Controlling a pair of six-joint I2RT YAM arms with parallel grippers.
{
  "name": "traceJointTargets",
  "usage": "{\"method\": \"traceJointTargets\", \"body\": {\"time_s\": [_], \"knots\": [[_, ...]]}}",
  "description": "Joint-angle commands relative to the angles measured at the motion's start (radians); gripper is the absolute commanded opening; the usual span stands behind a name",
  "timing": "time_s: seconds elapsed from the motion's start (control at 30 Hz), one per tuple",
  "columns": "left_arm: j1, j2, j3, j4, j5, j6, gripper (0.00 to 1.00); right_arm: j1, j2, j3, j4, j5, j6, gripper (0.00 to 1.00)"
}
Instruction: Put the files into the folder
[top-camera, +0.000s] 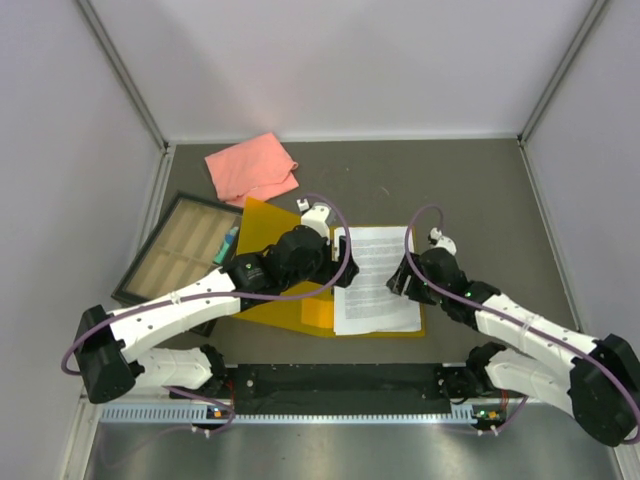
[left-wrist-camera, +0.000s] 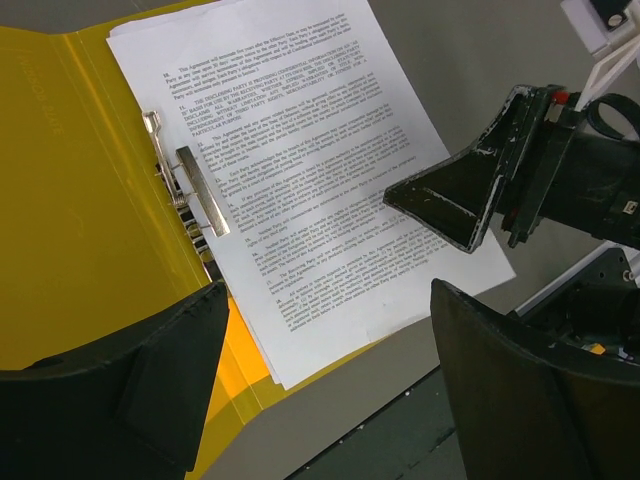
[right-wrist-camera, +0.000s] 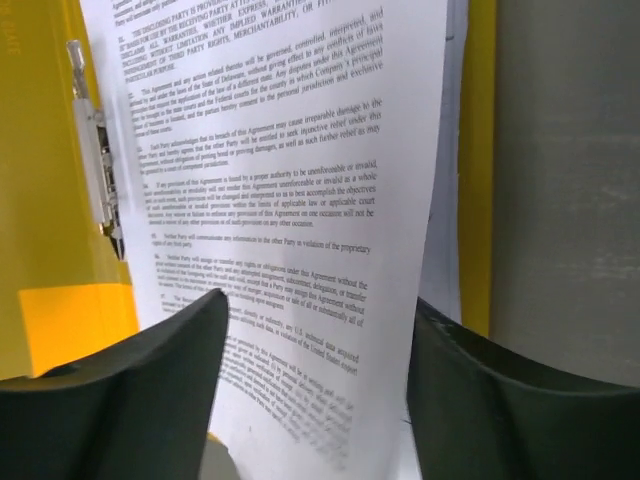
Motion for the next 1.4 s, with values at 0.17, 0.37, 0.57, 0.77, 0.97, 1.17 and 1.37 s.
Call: {"method": "traceJointTargets", "body": {"time_s": [0.17, 0.37, 0.57, 0.77, 0.97, 1.17, 1.37], "knots": [[0.004, 0.046, 0.039, 0.021, 0.000, 0.015, 0.86, 0.009, -0.122, 0.234, -0.348, 0.299, -0.272, 0.99], [0.019, 0.155, 0.156, -0.083, -0.092, -0.022, 0.86, -0.026, 0.001, 0.585, -0.354, 0.244, -0.345, 0.98], [0.096, 0.362, 0.329, -0.263, -0.129, -0.088, 0.77, -0.046, 0.189, 0.768, -0.225, 0.076, -0.302, 0.74], [0.166, 0.528, 0.449, -0.334, -0.072, -0.027, 0.63, -0.051, 0.252, 0.577, -0.093, 0.060, -0.285, 0.40], [0.200, 0.637, 0.509, -0.360, -0.106, -0.017, 0.52, -0.066, 0.387, 0.494, 0.020, -0.049, -0.268, 0.10], [0.222, 0.687, 0.497, -0.315, -0.075, -0.026, 0.58, -0.066, 0.522, 0.501, 0.122, -0.171, -0.245, 0.00], [0.245, 0.712, 0.486, -0.277, -0.078, -0.025, 0.57, -0.068, 0.667, 0.532, 0.149, -0.219, -0.208, 0.00]]}}
